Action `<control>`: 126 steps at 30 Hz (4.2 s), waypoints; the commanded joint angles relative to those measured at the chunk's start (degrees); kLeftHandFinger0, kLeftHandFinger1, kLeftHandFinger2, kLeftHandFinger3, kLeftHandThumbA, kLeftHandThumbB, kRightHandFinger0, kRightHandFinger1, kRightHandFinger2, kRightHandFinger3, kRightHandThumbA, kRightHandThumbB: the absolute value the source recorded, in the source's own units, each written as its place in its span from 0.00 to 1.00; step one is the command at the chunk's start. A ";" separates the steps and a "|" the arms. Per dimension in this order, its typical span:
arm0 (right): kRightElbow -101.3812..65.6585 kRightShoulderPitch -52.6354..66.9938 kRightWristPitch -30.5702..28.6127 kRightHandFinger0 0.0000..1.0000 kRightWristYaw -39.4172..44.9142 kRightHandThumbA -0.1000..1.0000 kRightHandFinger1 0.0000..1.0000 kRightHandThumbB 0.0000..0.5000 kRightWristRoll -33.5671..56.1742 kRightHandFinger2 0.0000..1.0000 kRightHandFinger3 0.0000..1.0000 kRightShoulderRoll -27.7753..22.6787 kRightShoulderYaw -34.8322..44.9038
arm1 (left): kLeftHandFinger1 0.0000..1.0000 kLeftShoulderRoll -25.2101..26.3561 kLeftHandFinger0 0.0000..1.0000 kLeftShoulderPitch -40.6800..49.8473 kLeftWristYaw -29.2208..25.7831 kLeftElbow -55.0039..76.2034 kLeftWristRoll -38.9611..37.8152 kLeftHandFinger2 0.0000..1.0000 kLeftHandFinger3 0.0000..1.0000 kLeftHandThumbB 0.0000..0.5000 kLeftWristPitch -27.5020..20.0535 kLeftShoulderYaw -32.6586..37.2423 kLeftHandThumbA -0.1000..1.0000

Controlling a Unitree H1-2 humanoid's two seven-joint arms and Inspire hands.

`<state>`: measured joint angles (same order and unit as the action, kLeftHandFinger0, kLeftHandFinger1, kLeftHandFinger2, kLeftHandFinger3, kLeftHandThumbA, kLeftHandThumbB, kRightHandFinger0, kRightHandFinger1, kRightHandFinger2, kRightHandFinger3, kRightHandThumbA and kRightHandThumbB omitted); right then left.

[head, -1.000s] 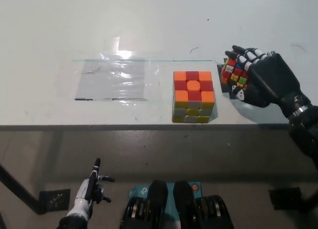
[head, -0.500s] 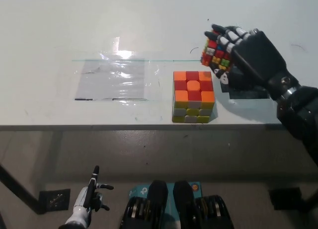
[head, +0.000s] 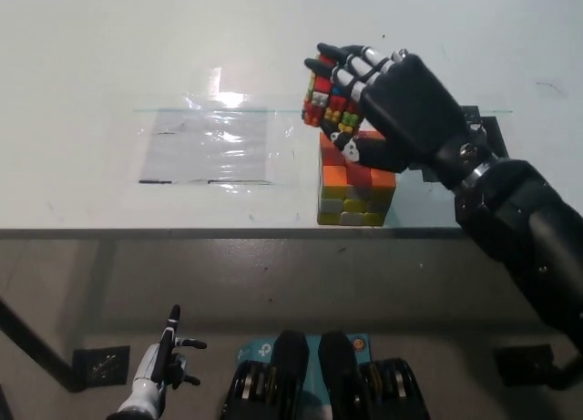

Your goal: The robot uses its right hand to pick up the small cube kept on the middle on the desk and place it on the bigger cube kept next to it

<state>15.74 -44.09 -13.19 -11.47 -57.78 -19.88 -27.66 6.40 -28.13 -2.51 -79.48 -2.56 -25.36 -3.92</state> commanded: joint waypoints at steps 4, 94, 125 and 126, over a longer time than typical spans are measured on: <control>-1.47 0.09 -0.95 0.00 -0.59 0.00 0.17 0.54 0.13 0.53 0.23 -0.32 1.05 | 0.00 0.93 0.40 -0.68 -1.50 1.06 0.14 0.00 0.00 1.00 -1.57 -0.17 1.00; -8.25 5.34 4.96 1.00 14.17 0.63 1.00 0.87 0.86 1.00 1.00 0.70 2.85 | 0.00 1.34 0.41 0.23 -1.01 2.06 -0.65 0.00 0.00 1.00 -1.57 -1.65 1.00; -31.72 10.85 6.79 1.00 27.03 0.65 1.00 0.69 4.82 1.00 1.00 0.61 3.63 | 0.00 1.72 0.31 2.36 -2.45 2.08 0.39 0.00 0.00 1.00 -1.57 -0.75 1.00; -33.83 12.34 7.45 1.00 28.06 0.64 1.00 0.70 4.80 1.00 1.00 0.38 3.94 | 0.00 1.65 0.31 2.21 -1.92 2.02 -0.20 0.00 0.00 1.00 -1.57 -1.15 1.00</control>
<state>-11.37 -33.85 -8.21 11.42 -55.28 -18.73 -25.78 6.94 -25.17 -3.33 -78.01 -3.01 -25.37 -5.04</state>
